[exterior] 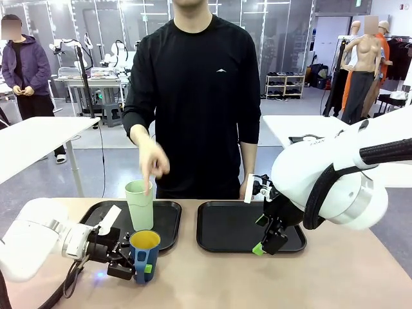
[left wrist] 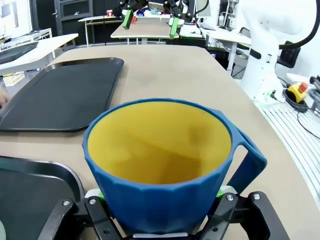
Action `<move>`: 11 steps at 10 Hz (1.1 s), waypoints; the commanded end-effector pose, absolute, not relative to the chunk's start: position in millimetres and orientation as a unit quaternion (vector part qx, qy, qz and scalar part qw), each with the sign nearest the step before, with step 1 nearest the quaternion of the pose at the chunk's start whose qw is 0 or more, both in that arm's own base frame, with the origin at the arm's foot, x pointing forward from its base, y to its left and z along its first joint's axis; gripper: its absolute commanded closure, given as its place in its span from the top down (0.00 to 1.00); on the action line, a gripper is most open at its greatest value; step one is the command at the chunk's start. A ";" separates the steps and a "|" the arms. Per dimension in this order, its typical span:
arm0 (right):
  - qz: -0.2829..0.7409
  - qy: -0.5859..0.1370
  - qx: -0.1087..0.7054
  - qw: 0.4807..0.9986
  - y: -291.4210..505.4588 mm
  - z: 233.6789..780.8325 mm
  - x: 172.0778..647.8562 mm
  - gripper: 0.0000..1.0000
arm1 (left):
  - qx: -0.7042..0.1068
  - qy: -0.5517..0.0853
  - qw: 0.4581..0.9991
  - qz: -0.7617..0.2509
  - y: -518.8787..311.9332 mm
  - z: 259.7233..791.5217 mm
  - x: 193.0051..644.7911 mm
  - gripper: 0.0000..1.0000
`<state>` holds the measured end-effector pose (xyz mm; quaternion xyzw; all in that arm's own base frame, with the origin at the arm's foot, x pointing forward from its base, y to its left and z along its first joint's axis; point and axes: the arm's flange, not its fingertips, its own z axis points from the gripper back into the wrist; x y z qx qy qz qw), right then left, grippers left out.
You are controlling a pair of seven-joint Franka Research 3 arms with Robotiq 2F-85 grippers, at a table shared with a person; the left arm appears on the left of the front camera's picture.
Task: Sort and store the cups by type.
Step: Pick up the Handle plastic cup and place it into the empty Flat Tray.
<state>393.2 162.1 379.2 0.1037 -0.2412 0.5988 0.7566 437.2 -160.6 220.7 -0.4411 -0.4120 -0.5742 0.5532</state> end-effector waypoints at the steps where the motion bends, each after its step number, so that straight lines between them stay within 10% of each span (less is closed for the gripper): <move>1: 0.595 -0.244 0.099 0.760 162.8 377.0 392.2 1.00 | -0.440 -0.423 0.535 -0.584 -166.5 230.4 430.4 0.36; 11: 0.595 -0.244 0.099 0.760 162.8 377.0 392.2 1.00 | -0.456 -0.441 0.503 -0.587 -175.3 279.4 410.9 0.36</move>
